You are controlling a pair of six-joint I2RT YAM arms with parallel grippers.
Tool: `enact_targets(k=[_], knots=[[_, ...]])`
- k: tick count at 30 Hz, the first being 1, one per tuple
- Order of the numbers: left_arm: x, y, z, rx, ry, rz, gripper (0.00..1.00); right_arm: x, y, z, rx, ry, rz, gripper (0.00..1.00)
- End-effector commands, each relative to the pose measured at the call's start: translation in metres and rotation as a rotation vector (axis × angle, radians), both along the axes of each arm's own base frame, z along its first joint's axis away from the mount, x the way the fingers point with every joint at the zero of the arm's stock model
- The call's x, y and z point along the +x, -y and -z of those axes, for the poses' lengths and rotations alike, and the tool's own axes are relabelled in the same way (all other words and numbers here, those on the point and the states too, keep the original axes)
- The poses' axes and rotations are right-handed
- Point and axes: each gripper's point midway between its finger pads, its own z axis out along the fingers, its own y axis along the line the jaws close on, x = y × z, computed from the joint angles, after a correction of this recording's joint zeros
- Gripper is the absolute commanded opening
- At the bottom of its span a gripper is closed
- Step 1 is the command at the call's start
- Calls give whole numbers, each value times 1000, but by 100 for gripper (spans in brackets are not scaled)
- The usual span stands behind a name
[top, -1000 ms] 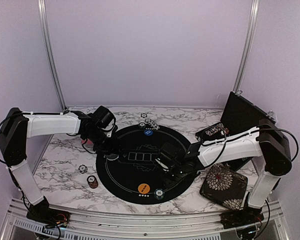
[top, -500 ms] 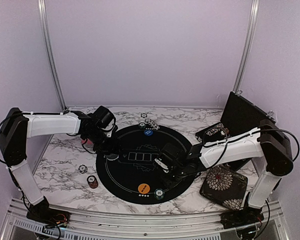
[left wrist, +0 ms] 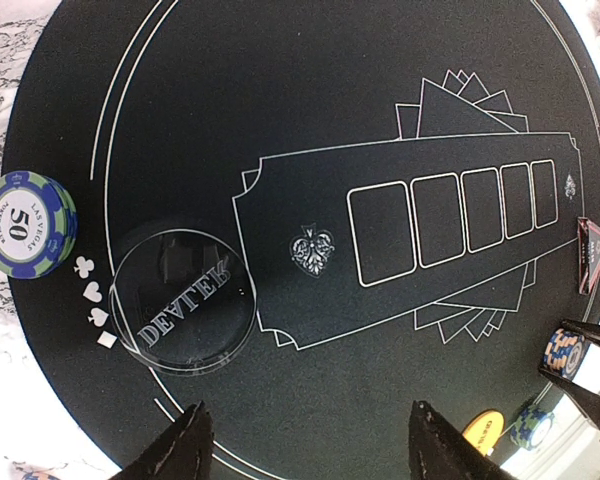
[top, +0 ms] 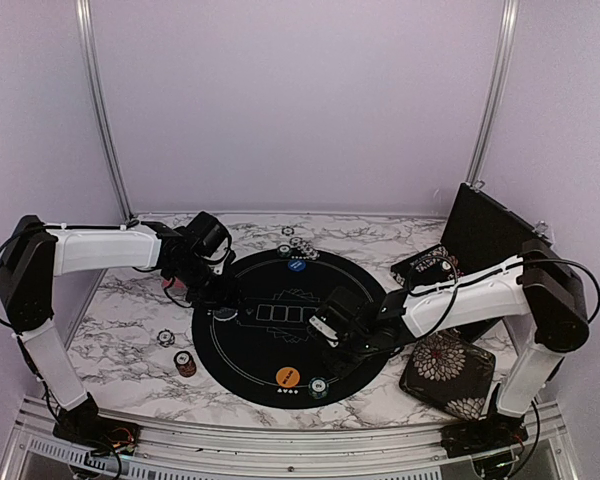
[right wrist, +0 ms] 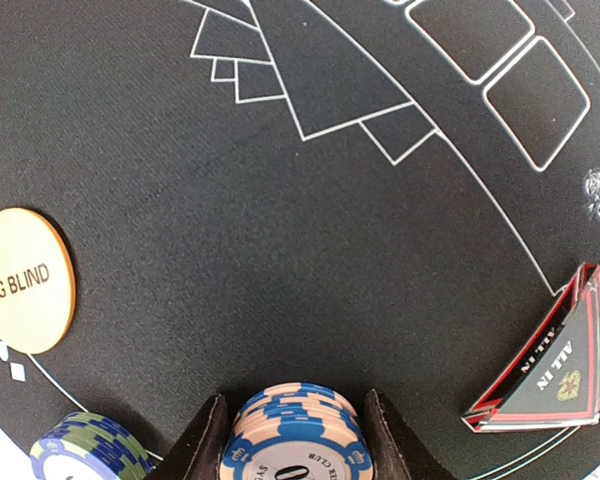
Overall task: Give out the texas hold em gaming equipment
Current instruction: Adjust the poker chips pile in the big blind area.
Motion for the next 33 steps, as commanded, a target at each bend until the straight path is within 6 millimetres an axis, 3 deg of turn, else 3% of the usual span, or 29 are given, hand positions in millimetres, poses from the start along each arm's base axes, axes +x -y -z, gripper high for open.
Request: enact_targets(k=[1, 33], knots=[[-2, 3, 5, -1, -12, 17, 68, -25, 19, 31, -69, -112, -49, 26], [-3, 4, 6, 0, -15, 20, 68, -53, 35, 28, -90, -150, -119, 25]])
